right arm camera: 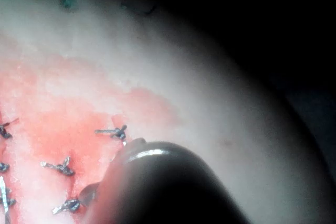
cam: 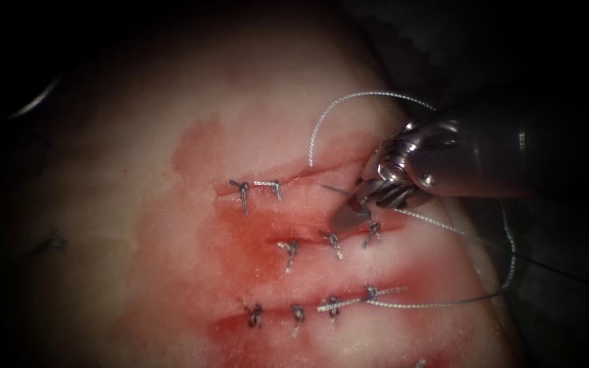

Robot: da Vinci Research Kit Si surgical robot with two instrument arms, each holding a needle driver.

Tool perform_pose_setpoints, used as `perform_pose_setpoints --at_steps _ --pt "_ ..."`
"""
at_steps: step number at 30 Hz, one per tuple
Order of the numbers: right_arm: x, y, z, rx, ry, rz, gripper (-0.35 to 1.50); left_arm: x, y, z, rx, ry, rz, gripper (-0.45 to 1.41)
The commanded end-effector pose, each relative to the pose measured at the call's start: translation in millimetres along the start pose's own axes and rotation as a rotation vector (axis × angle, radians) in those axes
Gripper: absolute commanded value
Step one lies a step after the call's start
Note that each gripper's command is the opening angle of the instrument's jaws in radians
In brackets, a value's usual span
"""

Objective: Wound Closure

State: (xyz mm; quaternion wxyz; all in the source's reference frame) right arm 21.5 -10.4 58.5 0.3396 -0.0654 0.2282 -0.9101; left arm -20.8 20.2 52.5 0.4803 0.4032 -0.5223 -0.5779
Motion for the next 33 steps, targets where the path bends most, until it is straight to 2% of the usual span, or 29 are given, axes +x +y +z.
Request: perform_pose_setpoints --at_steps 1,2,6,7,9,13,14,15,16,18,21,24,28,30,33 --pt "-1.4 -0.5 0.6 0.003 -0.007 0.038 -0.17 -1.3 -0.2 0.6 0.003 -0.003 0.006 -0.38" --pt "-1.4 -0.6 0.6 0.0 -0.005 0.073 -0.35 -1.3 -0.2 0.6 0.003 -0.003 0.006 -0.38" --pt "-1.3 -0.7 -0.8 -0.012 -0.003 0.096 -0.35 -1.3 -0.3 0.5 0.003 -0.003 0.005 -0.38" --pt "-1.1 -0.7 -2.1 0.001 -0.026 0.095 -0.35 -1.3 -0.3 0.5 0.003 -0.003 0.005 -0.38" --pt "0.3 -0.8 -4.6 0.008 -0.058 0.083 -0.35 -1.3 -0.3 0.6 0.003 -0.003 0.005 -0.38" --pt "3.3 -1.6 -5.9 0.018 -0.056 0.057 -0.35 -1.3 -0.3 0.5 0.003 -0.002 0.005 -0.38" --pt "5.5 -2.3 -6.1 0.035 -0.06 0.072 -0.35 -1.3 -0.3 0.6 0.003 -0.002 0.005 -0.38" --pt "6.5 -2.6 -6.1 0.04 -0.062 0.074 -0.35 -1.3 -0.3 0.6 0.003 -0.002 0.005 -0.38" --pt "9.0 -3.6 -5.9 0.042 -0.071 0.088 -0.35 -1.3 -0.3 0.6 0.003 -0.003 0.005 -0.38" --pt "12.0 -4.8 -5.4 0.043 -0.071 0.102 -0.35 -1.3 -0.3 0.6 0.003 -0.003 0.005 -0.4" --pt "15.3 -5.9 -4.4 0.05 -0.058 0.107 -0.35 -1.2 -0.2 0.7 0.003 -0.003 0.006 -0.4" --pt "17.2 -6.4 -3.6 0.056 -0.053 0.108 -0.35 -1.1 -0.2 0.7 0.003 -0.004 0.006 -0.42" --pt "18.4 -6.1 -2.8 0.059 -0.058 0.122 -0.35 -1.1 -0.1 0.8 0.0 -0.002 0.007 -0.43" --pt "19.7 -5.8 -2.0 0.068 -0.034 0.157 -0.35 -1.0 -0.1 0.8 -0.008 0.002 0.008 -0.45" --pt "22.9 -6.4 -0.5 0.082 -0.012 0.184 -0.35 -0.6 0.2 1.0 -0.031 0.013 0.014 -0.45"
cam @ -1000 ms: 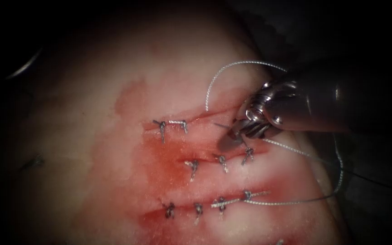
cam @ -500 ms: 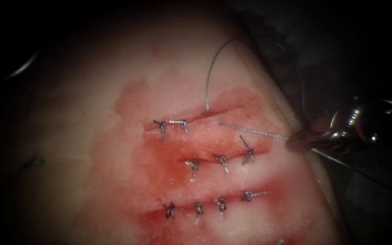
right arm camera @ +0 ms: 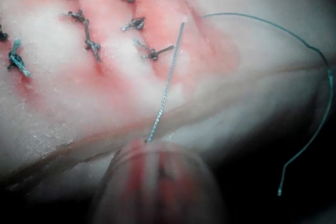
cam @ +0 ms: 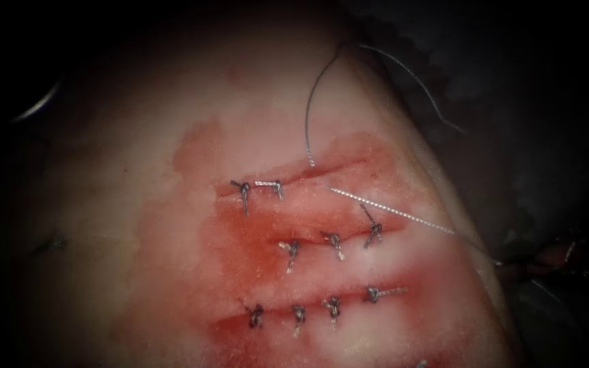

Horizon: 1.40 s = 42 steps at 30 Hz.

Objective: Wound Closure

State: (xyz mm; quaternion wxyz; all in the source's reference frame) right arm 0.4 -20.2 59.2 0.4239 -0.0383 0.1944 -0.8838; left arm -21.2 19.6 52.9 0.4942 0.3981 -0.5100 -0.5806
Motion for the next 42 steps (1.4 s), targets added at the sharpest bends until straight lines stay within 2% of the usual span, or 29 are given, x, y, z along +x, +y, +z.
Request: perform_pose_setpoints --at_steps 1,7,11,14,23,26,31,42 --pt "1.3 -0.6 1.5 0.008 0.003 0.005 -0.35 -1.1 0.0 0.7 -0.004 -0.003 0.007 -0.45" --pt "6.0 -3.4 3.2 0.017 0.016 0.043 -0.35 0.2 1.4 1.5 -0.05 0.027 0.028 -0.45" --pt "8.5 -5.0 3.0 0.018 0.023 0.068 -0.35 1.5 3.1 2.2 -0.139 0.08 0.059 -0.45" --pt "10.2 -5.6 2.8 0.021 0.039 0.101 -0.35 2.2 4.4 2.4 -0.181 0.108 0.092 -0.45" --pt "18.1 -7.4 4.0 0.018 0.121 0.146 -0.35 2.9 6.3 2.6 -0.248 0.154 0.155 -0.45" --pt "19.8 -7.4 4.3 0.009 0.15 0.167 -0.35 3.5 7.2 2.9 -0.284 0.176 0.189 -0.45" --pt "22.0 -7.9 4.6 -0.007 0.19 0.177 -0.35 4.6 9.0 3.6 -0.339 0.228 0.241 -0.45" --pt "22.9 -7.9 4.4 -0.02 0.208 0.177 -0.35 6.9 12.8 4.5 -0.447 0.35 0.349 -0.45"
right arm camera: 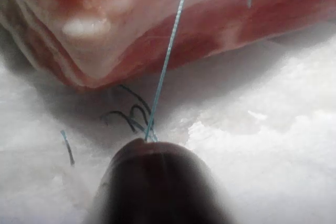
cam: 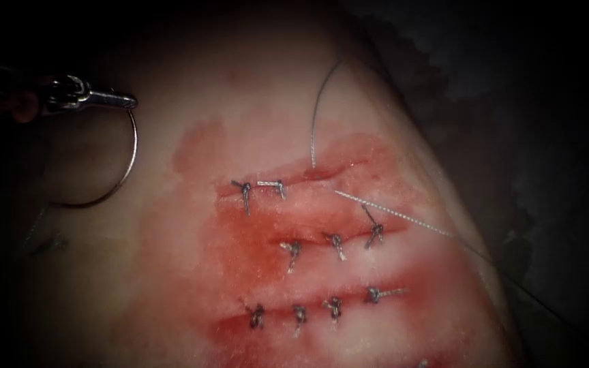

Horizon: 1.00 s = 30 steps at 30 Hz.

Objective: Wound Closure

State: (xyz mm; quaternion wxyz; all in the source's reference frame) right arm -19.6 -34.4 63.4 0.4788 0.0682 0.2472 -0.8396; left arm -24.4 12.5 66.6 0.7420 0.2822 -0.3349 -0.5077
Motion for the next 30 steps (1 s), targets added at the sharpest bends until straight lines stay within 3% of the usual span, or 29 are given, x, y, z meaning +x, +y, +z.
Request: perform_pose_setpoints --at_steps 1,7,14,15,16,19,21,23,25,30 --pt "-0.3 0.5 0.7 -0.003 0.0 -0.004 -0.35 -1.1 0.4 0.5 -0.01 0.007 0.015 -0.45" --pt "0.4 0.3 0.8 -0.01 0.008 -0.008 -0.35 0.3 1.7 1.8 -0.057 0.064 0.056 -0.45" --pt "2.1 -0.5 1.0 -0.007 0.024 -0.006 -0.35 0.5 2.2 2.1 -0.054 0.081 0.071 -0.45" --pt "2.2 -0.6 1.0 -0.007 0.024 -0.007 -0.35 0.5 2.2 2.1 -0.054 0.082 0.072 -0.38" --pt "2.2 -0.6 0.9 -0.007 0.024 -0.007 -0.35 0.4 2.2 2.1 -0.056 0.084 0.072 -0.18" --pt "2.0 -0.6 0.7 -0.006 0.024 -0.006 -0.35 0.1 2.0 1.8 -0.058 0.091 0.07 0.78" --pt "1.6 -0.5 0.1 0.016 -0.001 -0.004 -0.06 -0.9 1.6 1.2 -0.052 0.101 0.066 1.16" --pt "1.3 -0.3 -0.7 0.03 -0.015 0.004 -0.27 -2.2 0.9 0.2 -0.038 0.113 0.084 1.28" --pt "0.9 0.1 -1.6 0.035 -0.011 0.009 -0.35 -4.2 -0.1 -1.4 -0.013 0.128 0.132 1.35" --pt "0.5 1.3 -1.2 0.038 -0.011 0.018 -0.35 -8.4 -3.2 -5.3 -0.094 0.05 0.32 1.38"
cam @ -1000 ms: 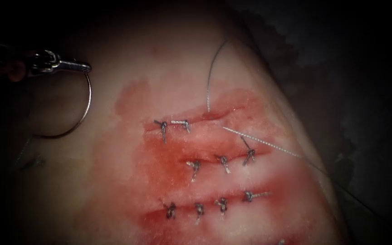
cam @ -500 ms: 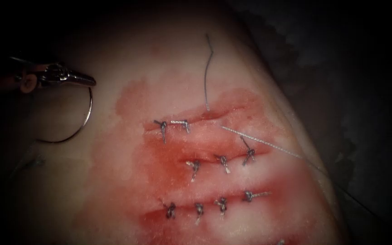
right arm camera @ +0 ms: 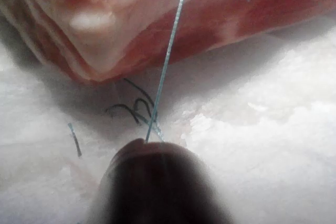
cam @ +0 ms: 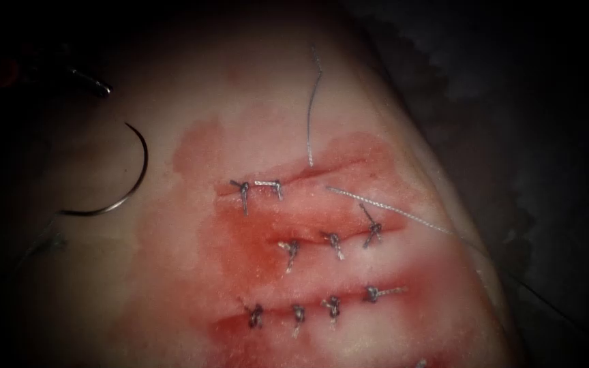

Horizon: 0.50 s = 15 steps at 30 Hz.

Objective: Wound Closure

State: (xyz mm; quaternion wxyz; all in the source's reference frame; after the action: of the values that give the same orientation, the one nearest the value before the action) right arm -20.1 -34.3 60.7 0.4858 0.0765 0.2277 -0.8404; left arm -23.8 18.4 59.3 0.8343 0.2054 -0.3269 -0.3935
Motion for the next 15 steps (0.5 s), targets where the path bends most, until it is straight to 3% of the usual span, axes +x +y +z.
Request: perform_pose_setpoints --at_steps 1,3,4,5,6,7,8,11,15 --pt "-0.6 0.9 1.3 -0.002 -0.004 0.001 -0.35 -2.4 0.0 -0.6 -0.04 -0.022 0.041 1.38" --pt "-1.0 1.2 1.2 0.002 -0.003 -0.007 -0.35 -4.0 -1.2 -1.0 -0.077 -0.033 0.082 1.36" --pt "-1.2 1.2 0.9 0.009 -0.021 -0.023 -0.2 -5.0 -2.4 -0.7 -0.091 -0.033 0.089 1.35" --pt "-1.5 1.3 0.6 0.029 -0.054 -0.031 0.31 -5.7 -3.6 -0.2 -0.084 -0.027 0.091 1.35" --pt "-2.0 1.3 0.0 0.057 -0.098 -0.058 0.66 -6.3 -4.9 0.5 -0.069 -0.015 0.096 1.31" --pt "-2.6 1.2 -1.1 0.103 -0.175 -0.11 0.79 -6.9 -6.9 1.8 -0.032 -0.012 0.099 1.31" --pt "-3.9 1.1 -4.0 0.14 -0.277 -0.135 1.15 -7.5 -10.4 3.9 0.025 -0.023 0.12 1.31" --pt "-6.1 1.2 -9.1 0.176 -0.404 -0.139 1.21 -8.1 -16.0 6.8 0.104 -0.052 0.112 1.26" --pt "-10.2 1.7 -18.1 0.188 -0.552 -0.064 1.21 -9.4 -22.6 10.0 0.175 -0.063 0.133 1.21"
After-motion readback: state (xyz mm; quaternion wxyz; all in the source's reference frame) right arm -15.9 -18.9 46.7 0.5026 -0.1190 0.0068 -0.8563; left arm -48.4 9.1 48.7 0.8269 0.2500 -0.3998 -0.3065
